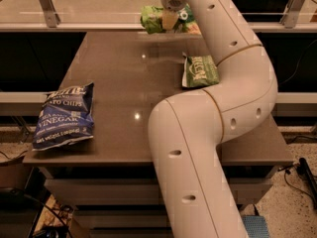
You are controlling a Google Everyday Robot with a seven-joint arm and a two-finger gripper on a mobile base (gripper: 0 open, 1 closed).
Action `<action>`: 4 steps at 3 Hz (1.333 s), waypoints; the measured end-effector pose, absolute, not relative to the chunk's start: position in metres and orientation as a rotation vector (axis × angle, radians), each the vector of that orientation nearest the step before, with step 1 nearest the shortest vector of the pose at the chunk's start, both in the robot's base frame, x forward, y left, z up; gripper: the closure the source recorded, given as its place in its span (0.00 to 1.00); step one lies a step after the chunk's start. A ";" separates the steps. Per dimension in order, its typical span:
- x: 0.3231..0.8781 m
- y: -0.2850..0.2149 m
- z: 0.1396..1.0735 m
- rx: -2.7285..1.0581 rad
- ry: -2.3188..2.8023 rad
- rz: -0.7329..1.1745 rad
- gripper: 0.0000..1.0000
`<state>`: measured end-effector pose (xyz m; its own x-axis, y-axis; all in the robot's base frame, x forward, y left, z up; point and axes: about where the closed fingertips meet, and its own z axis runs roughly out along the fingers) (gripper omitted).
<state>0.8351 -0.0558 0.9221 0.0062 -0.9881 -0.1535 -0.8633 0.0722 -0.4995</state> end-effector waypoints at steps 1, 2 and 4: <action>0.828 -0.047 0.941 -1.824 1.908 -0.390 1.00; 0.822 -0.041 0.957 -1.805 1.918 -0.416 1.00; 0.810 -0.040 0.968 -1.805 1.919 -0.478 1.00</action>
Offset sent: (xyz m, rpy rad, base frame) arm -0.0992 0.0247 0.0137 -0.0399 -0.0345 -0.0612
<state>0.8098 -0.0400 0.9675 -0.0335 -0.9951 -0.0927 -0.8355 0.0787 -0.5438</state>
